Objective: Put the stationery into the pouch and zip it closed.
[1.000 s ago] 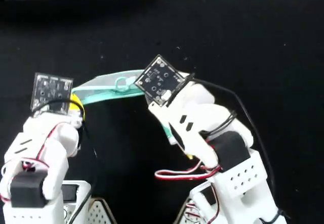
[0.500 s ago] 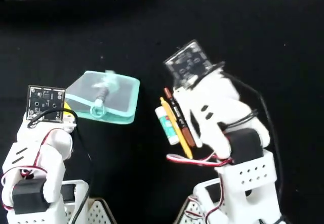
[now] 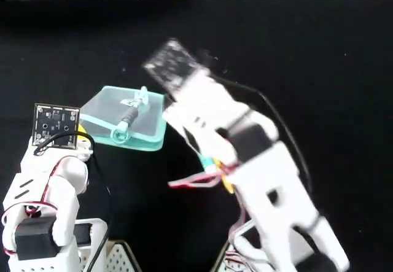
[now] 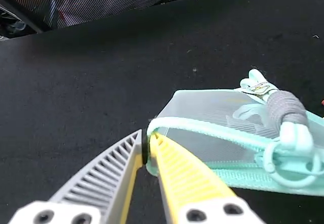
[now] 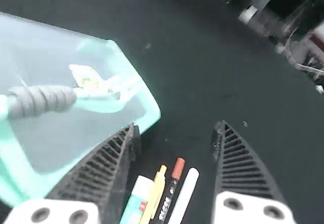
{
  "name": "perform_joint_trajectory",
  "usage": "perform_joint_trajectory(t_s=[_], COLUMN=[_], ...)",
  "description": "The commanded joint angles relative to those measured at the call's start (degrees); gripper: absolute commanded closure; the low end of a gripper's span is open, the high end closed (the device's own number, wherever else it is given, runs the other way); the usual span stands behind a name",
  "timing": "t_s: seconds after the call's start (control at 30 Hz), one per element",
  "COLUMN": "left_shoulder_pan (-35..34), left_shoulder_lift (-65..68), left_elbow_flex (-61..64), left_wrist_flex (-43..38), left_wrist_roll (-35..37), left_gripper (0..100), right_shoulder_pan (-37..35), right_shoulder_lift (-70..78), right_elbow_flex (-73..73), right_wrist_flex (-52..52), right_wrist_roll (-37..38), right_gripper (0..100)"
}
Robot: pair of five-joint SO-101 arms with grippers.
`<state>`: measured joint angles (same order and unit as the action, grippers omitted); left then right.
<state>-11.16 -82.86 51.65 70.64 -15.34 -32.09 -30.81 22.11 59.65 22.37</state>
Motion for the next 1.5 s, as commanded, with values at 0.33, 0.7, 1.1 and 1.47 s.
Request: perform_joint_trajectory(t_s=[0.33, 0.7, 1.1, 1.47], left_shoulder_pan=[0.31, 0.31, 0.31, 0.31], left_shoulder_lift=[-0.26, -0.18, -0.18, -0.18], left_elbow_flex=[-0.13, 0.22, 0.31, 0.31], left_wrist_flex=[-0.79, -0.79, -0.79, -0.88], left_wrist_roll=[-0.35, -0.35, -0.26, -0.09], left_gripper=[97, 97, 97, 97], right_shoulder_pan=[-8.00, -11.08, -9.76, -4.75], right_shoulder_lift=[16.75, 13.49, 16.04, 5.93], right_elbow_flex=[-12.35, -12.00, -8.31, -11.38], right_wrist_flex=[5.01, -0.44, -10.99, -7.03], right_wrist_roll=[13.71, 13.36, 10.90, -10.81], right_gripper=[76.5, 76.6, 76.9, 76.6])
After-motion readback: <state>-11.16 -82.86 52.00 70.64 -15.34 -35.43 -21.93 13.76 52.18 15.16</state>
